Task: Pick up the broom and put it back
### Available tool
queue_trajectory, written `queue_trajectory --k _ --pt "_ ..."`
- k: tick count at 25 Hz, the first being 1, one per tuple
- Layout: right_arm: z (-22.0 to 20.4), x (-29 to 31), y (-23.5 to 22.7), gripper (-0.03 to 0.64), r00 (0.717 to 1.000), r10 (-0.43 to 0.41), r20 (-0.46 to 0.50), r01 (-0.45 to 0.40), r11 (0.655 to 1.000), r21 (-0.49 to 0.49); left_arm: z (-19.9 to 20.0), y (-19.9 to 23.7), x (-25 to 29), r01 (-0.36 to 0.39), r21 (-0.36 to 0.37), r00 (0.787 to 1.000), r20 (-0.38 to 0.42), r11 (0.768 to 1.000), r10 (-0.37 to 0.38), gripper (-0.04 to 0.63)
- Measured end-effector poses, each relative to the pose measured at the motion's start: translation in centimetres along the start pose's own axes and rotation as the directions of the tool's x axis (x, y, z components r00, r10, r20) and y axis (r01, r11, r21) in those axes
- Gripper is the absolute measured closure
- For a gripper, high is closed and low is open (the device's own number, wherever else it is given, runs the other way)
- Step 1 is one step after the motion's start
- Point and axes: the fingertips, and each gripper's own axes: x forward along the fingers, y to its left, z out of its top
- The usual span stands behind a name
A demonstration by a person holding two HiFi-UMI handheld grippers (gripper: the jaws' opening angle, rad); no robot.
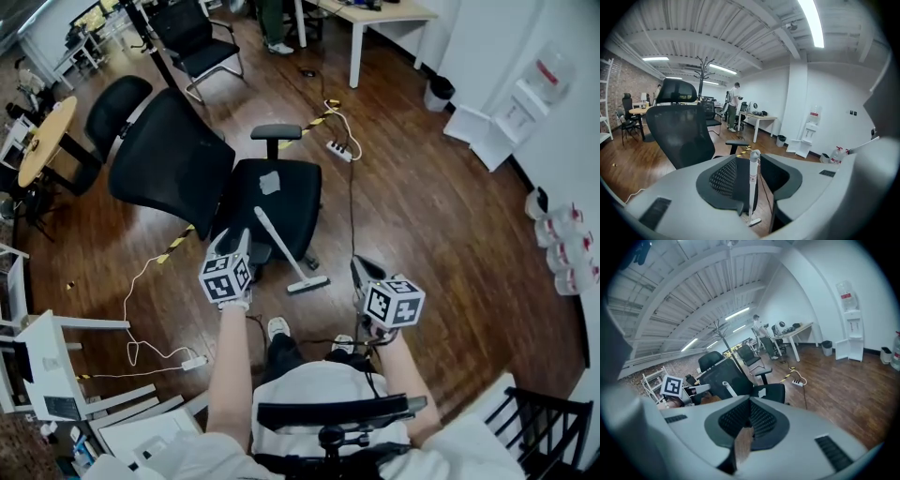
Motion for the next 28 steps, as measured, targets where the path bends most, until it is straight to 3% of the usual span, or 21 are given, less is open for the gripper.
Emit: queue_trajectory --k 2,3,4,7,10,16,28 --pt "-0.4 -1.1 -0.1 0.604 1.0 0.018 -0.012 -0.018 1.0 -0.005 -0.3 -0.8 -2.3 -0.014 -0.021 1.0 0.025 1.0 0.014 0.505" --pt "-0.7 -1.5 -0.2 0.604 0.999 0.029 -0.017 -0.03 1.0 -0.008 -0.4 -1.3 -3.5 -0.016 -0.029 0.999 0.042 0.999 0.018 0.58" --pt "-1.0 -1.9 -0.1 0.604 0.999 0.043 -0.022 -0.043 0.999 -0.01 -0.5 -1.9 -4.8 -0.018 -0.036 0.998 0.058 0.999 0.02 0.589" --pt "-2.0 -2.3 0.3 0.604 0.996 0.087 -0.035 -0.088 0.996 -0.017 -1.8 -3.7 -8.4 -0.005 -0.072 0.997 0.074 0.997 0.01 0.589" --pt "-2.8 -2.2 1.1 0.604 0.991 0.124 -0.044 -0.125 0.992 -0.023 -4.1 -6.4 -11.1 0.06 -0.106 0.997 0.055 0.993 -0.055 0.589" --pt "-5.0 -2.3 3.9 0.604 0.984 0.165 -0.063 -0.167 0.986 -0.031 -5.8 -11.1 -14.4 0.175 -0.067 0.985 0.013 0.982 -0.175 0.589" --pt "-7.5 -3.7 12.1 0.604 0.993 0.114 -0.02 -0.115 0.99 -0.084 -4.6 -8.3 -17.6 0.264 -0.064 0.964 0.054 0.962 -0.261 0.589"
